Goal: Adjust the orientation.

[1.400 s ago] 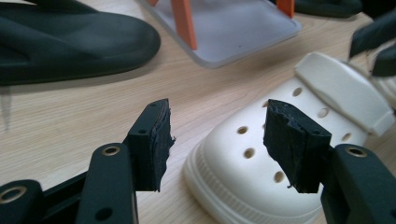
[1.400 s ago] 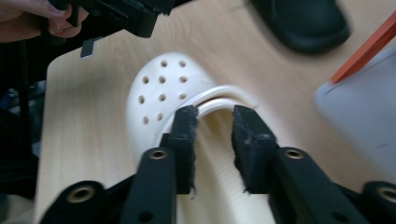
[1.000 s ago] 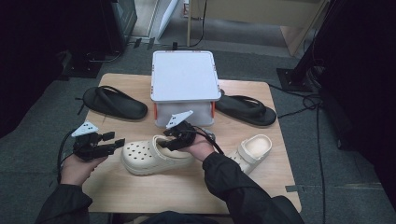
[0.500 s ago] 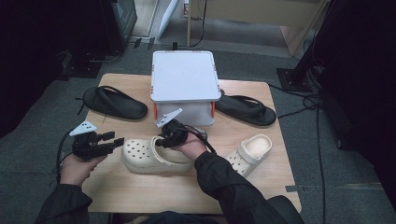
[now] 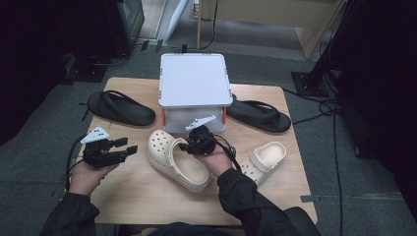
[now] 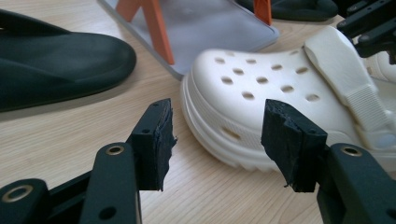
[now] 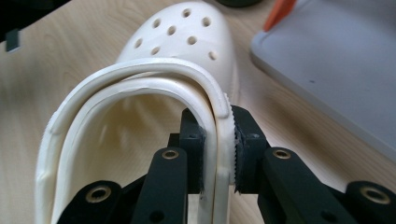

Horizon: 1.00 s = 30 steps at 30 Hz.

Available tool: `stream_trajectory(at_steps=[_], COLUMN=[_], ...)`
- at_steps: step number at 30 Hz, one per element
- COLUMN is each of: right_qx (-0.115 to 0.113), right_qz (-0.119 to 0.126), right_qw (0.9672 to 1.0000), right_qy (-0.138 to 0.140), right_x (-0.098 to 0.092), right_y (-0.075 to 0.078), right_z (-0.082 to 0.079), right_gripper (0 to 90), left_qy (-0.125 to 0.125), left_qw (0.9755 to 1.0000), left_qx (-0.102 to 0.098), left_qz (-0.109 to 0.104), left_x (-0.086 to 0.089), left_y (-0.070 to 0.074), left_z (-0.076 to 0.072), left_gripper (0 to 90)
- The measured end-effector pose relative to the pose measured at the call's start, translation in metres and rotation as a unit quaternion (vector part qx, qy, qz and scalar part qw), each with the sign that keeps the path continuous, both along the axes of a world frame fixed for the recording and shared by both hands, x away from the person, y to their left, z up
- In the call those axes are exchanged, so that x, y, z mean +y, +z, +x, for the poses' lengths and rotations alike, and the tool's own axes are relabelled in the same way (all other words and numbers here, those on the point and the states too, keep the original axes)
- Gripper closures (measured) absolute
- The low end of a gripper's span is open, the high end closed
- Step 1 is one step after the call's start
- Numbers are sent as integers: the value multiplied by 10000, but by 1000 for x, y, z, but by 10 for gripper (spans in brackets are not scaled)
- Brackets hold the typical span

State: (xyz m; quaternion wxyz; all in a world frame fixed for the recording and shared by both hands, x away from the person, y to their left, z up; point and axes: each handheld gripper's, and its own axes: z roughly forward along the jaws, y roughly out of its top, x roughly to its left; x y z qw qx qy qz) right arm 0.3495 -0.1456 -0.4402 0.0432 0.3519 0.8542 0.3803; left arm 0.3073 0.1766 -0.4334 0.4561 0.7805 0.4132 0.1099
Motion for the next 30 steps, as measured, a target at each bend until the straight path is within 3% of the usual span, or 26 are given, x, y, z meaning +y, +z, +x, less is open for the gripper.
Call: stream_trajectory(at_steps=[4, 5, 8, 11, 14, 19, 21, 24, 30], right_qx=[-56, -34, -27, -34, -74, -31, 127, 204, 296], right_qz=[-51, -26, 36, 49, 19, 111, 136, 76, -33], right_qw=[9991, 9981, 9969, 9967, 9971, 9976, 9980, 9982, 9983], right_qy=[-410, -619, -784, -806, -757, -689, -607, -553, -495], right_x=[-10, -16, -20, -20, -18, -21, -24, -25, -27], right_y=[-2, -5, -9, -14, -18, -18, -18, -18, -14], right_z=[0, -1, -3, -7, -11, -12, -11, -16, -26], right_gripper=[774, 774, 772, 766, 745, 711, 711, 712, 703], left_qy=[-155, -296, -461, -620, -742, -785, -820, -915, -973], left_qw=[9998, 9994, 9988, 9978, 9953, 9937, 9922, 9917, 9921], left_qx=[80, 67, 86, 250, 581, 776, 915, 837, 760], left_qz=[-87, -155, -131, 16, 206, 185, 231, 332, 234], left_x=[-10, -15, -24, -37, -50, -56, -59, -64, -69], left_y=[-3, -5, -9, -17, -28, -36, -39, -41, -44], left_z=[7, 10, 15, 23, 34, 44, 47, 48, 53], left_gripper=[444, 530, 586, 620, 641, 647, 649, 654, 654])
